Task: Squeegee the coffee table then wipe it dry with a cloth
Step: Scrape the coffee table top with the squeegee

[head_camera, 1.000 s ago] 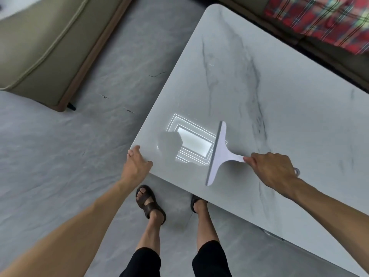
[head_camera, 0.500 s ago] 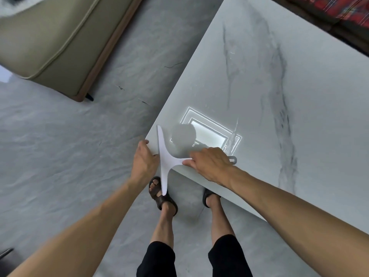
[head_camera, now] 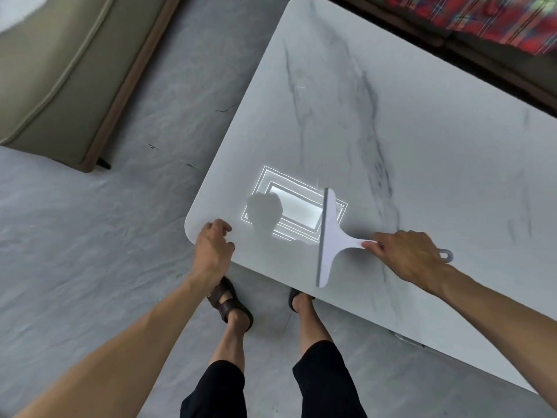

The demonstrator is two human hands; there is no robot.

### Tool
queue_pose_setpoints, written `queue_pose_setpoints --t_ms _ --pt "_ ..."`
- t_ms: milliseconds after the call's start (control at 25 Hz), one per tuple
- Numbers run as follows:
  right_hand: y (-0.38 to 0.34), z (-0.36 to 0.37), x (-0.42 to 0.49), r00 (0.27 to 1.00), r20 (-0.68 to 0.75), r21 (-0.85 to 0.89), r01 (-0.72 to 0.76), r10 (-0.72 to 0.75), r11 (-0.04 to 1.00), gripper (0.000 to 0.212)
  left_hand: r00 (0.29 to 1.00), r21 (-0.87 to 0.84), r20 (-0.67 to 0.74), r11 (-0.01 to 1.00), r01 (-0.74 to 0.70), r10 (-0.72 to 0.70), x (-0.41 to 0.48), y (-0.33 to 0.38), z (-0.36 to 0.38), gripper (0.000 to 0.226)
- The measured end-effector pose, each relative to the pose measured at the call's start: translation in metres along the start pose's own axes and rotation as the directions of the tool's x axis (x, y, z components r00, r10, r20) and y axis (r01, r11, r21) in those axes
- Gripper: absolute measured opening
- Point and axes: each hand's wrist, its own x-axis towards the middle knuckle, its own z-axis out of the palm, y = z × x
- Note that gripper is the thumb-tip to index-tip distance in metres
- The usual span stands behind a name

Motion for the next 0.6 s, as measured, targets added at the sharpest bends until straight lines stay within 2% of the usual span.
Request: queue_pose_setpoints --t_ms 120,200,280,400,480,600 --pt "-0.003 -0.019 -0.007 0.999 -0.021 -0.012 0.040 -0.040 0.999 0.048 0.996 -0.089 -0.050 0.994 0.068 -0.072 -0.005 -0.002 -0.013 0.014" --pt "-0.033 -0.036 0.009 0.984 -0.009 0.009 0.180 -0.180 0.984 0.052 0.980 -0.133 -0.112 0.980 0.148 -0.164 -0.009 -0.009 -0.025 0.012" --pt "-0.085 -0.048 0.036 0.926 0.003 0.062 0.376 -0.377 0.925 0.054 0.942 -0.203 -0.172 0.946 0.252 -0.288 -0.012 -0.021 -0.035 0.014" --pt "-0.168 -0.060 0.077 0.831 0.027 0.077 0.553 -0.556 0.830 0.054 0.884 -0.171 -0.275 0.924 0.342 -0.378 -0.008 -0.036 -0.038 0.019" --pt "-0.207 -0.062 0.101 0.796 0.011 0.054 0.603 -0.605 0.796 0.053 0.843 -0.194 -0.336 0.907 0.374 -0.420 0.000 -0.043 -0.033 0.021" --pt "-0.221 -0.063 0.126 0.801 0.006 0.065 0.598 -0.599 0.799 0.049 0.860 -0.213 -0.289 0.904 0.370 -0.420 0.009 -0.040 -0.025 0.042"
